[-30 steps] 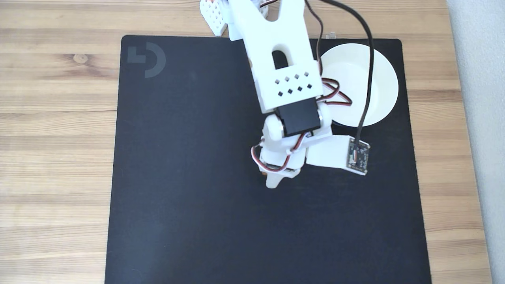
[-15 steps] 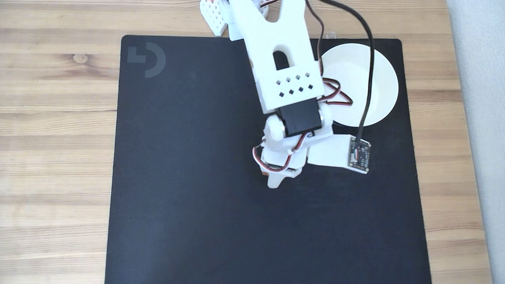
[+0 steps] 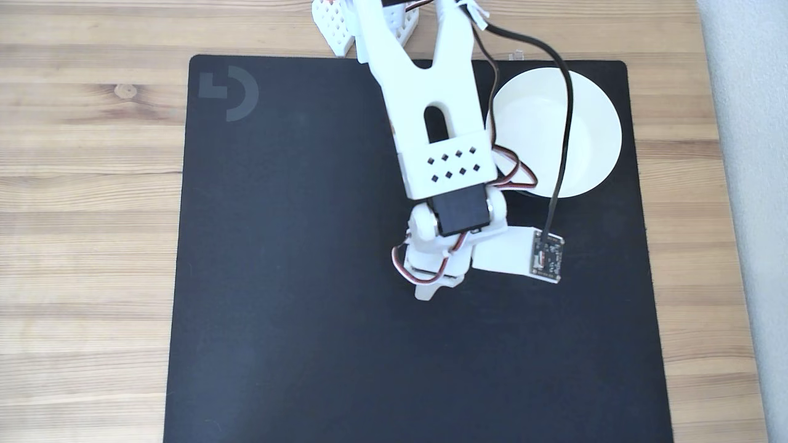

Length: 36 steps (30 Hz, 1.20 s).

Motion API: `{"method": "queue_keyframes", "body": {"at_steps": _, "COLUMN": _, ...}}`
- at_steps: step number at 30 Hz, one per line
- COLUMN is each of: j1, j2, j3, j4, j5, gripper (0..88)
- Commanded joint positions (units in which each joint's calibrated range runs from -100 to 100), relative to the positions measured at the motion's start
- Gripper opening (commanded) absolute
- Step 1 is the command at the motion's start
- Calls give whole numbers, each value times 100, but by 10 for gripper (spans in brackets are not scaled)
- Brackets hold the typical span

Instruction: Pick up the toy and place it on the plate

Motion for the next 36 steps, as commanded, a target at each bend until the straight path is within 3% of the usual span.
{"method": "queue_keyframes", "body": {"at_steps": 1, "j1": 77, "j2": 91, "j3": -110, "j4": -102, "j5": -9, "gripper": 294}}
{"method": "queue_keyframes", "body": {"at_steps": 3, "j1": 69, "j2": 91, "j3": -110, "j4": -102, "j5": -20, "gripper": 291}}
{"method": "queue_keyframes", "body": {"at_steps": 5, "j1": 69, "j2": 91, "j3": -110, "j4": -102, "j5": -30, "gripper": 220}}
{"method": "queue_keyframes", "body": {"at_steps": 7, "j1": 85, "j2": 91, "j3": -110, "j4": -102, "j5": -35, "gripper": 112}}
{"method": "queue_keyframes", "body": {"at_steps": 8, "j1": 110, "j2": 91, "j3": -110, "j4": -102, "j5": -25, "gripper": 14}}
{"method": "queue_keyframes", "body": {"at_steps": 18, "j1": 127, "j2": 0, "j3": -128, "j4": -85, "j5": 6, "gripper": 24}}
{"method": "queue_keyframes", "body": {"at_steps": 25, "j1": 52, "j2": -100, "j3": -1426, "j4": 449, "j5": -30, "gripper": 23}}
{"method": "queue_keyframes", "body": {"at_steps": 36, "j1": -308, "j2": -1718, "j3": -1228, "j4": 567, "j5": -20, "gripper": 23}}
